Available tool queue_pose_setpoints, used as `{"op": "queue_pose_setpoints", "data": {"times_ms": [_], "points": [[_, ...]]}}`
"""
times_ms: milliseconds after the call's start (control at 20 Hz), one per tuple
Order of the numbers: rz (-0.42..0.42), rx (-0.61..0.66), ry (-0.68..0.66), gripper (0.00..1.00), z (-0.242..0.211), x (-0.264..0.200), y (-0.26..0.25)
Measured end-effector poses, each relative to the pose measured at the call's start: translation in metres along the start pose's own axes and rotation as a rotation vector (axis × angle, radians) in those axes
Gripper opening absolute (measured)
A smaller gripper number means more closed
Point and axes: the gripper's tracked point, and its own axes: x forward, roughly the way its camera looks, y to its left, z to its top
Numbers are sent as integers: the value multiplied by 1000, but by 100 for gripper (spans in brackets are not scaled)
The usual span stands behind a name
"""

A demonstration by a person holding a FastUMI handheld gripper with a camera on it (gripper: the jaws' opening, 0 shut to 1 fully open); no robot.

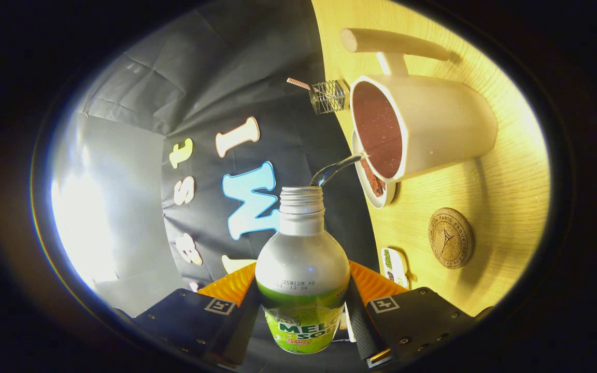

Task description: Take the bottle from table, then pour the juice into the cup, finally place the bottle on the coaster

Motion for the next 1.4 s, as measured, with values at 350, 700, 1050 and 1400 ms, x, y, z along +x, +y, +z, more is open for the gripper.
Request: {"op": "queue_pose_setpoints", "data": {"times_ms": [350, 700, 1050, 1400], "points": [[20, 34, -12, 78, -1, 2, 7], [31, 78, -27, 79, 2, 3, 14], [37, 118, -45, 79, 8, 9, 21], [51, 157, -43, 78, 2, 12, 28]]}}
